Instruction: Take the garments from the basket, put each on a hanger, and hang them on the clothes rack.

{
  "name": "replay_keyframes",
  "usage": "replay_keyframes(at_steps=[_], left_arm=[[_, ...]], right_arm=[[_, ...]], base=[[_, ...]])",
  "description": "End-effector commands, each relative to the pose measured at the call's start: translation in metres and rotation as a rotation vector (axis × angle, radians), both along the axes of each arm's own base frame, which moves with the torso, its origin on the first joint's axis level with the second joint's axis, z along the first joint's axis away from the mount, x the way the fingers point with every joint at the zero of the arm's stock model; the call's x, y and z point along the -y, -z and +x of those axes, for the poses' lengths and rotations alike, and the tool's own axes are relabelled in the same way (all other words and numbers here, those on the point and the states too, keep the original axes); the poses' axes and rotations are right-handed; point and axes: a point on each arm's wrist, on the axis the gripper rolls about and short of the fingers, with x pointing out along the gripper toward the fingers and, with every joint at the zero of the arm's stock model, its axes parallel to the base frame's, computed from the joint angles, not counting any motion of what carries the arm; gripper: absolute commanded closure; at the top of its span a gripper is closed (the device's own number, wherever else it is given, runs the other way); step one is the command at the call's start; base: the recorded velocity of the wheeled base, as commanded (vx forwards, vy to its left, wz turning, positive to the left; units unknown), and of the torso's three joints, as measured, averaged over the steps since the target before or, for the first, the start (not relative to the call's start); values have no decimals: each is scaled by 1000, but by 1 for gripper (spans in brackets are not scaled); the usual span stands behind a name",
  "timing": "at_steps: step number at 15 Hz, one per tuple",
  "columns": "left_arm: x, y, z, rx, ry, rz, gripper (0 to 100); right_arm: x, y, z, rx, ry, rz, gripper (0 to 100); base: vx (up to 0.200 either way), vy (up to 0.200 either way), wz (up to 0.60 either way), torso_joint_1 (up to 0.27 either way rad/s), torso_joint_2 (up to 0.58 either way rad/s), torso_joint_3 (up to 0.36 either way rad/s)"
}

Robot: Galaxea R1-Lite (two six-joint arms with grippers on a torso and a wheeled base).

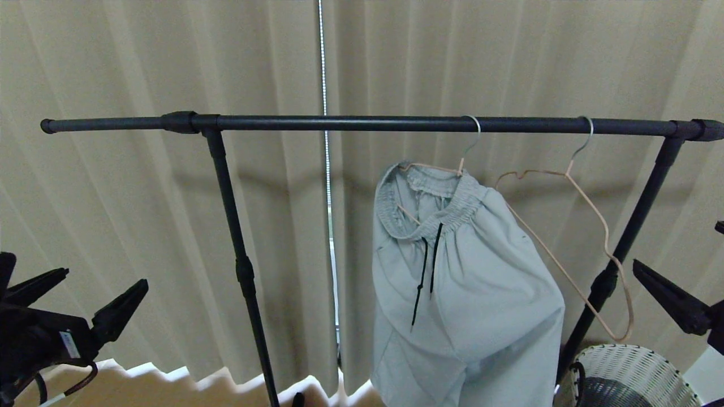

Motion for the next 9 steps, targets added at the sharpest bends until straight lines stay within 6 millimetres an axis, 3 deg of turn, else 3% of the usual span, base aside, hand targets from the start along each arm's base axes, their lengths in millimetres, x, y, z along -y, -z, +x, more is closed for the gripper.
replay_keyframes(at_steps=[1,5,9], left_arm=[[-1,-21,9,0,-5,-18,0],[1,-12,17,-99,84,-42,0],[1,-2,14,-134,91,-44,0]], right_arm=[[6,3,-5,5,39,4,0],[24,13,24,-106,213,-2,0],[32,27,31,-203,276,30,0]], base=[[0,0,0,0,0,0],[0,0,0,0,0,0],[0,0,0,0,0,0]])
